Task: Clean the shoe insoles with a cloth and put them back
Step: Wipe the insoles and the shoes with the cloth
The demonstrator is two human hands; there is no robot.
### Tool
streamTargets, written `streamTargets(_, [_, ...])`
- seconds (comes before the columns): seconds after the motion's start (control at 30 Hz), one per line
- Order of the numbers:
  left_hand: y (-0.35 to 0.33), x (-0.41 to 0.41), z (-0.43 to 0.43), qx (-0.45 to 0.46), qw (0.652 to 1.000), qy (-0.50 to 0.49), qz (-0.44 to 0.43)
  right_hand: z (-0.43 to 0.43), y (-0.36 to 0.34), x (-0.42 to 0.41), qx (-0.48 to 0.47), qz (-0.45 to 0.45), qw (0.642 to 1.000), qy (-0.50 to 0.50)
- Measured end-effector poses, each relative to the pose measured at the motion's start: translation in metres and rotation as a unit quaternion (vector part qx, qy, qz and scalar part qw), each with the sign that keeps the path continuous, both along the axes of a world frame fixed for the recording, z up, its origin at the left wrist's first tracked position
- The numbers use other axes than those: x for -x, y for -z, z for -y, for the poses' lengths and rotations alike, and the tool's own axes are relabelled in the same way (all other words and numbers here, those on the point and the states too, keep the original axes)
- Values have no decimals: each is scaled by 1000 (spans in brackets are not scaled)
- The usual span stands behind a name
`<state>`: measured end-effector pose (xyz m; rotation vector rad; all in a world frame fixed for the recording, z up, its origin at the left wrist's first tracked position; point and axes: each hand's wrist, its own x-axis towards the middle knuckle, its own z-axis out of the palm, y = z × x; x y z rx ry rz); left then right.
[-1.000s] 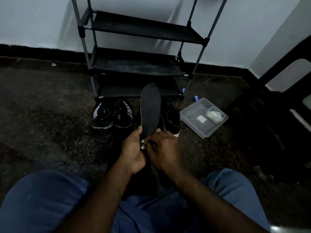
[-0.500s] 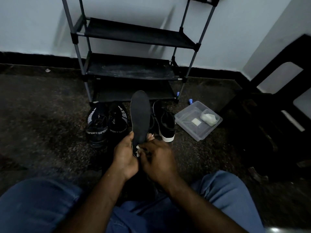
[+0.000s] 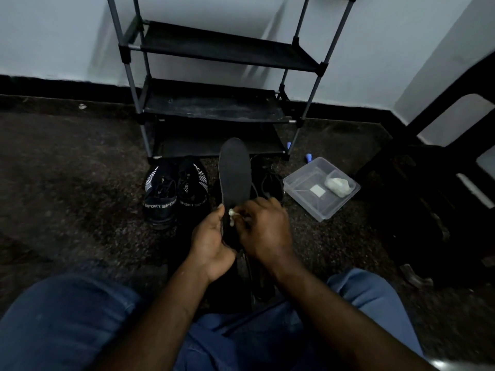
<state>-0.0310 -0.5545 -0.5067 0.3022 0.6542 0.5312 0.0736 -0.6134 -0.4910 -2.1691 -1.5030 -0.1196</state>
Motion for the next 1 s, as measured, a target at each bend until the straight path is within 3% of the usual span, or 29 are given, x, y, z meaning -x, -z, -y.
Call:
streamTargets(0.17, [-2, 0, -11, 9, 1000, -24, -8, 9, 9, 7, 15, -3, 1000, -17])
streamTargets(0.37, [-6, 0, -9, 2, 999, -22, -27, 10, 9, 25, -4, -137, 990, -33])
streamTargets(0.53, [2, 1, -4, -7, 999, 11, -47, -2, 2, 27, 5, -83, 996, -15])
streamTargets(0.77, [-1, 1, -6, 6, 999, -26, -21, 10, 11, 21, 36, -73, 994, -67])
streamTargets(0.87, [-4, -2, -8, 9, 1000, -22, -4, 9, 5, 7, 29, -13, 999, -43])
streamTargets(1.0, [-4, -2, -5, 10, 1000, -12, -3, 10, 6, -6, 27, -12, 1000, 3])
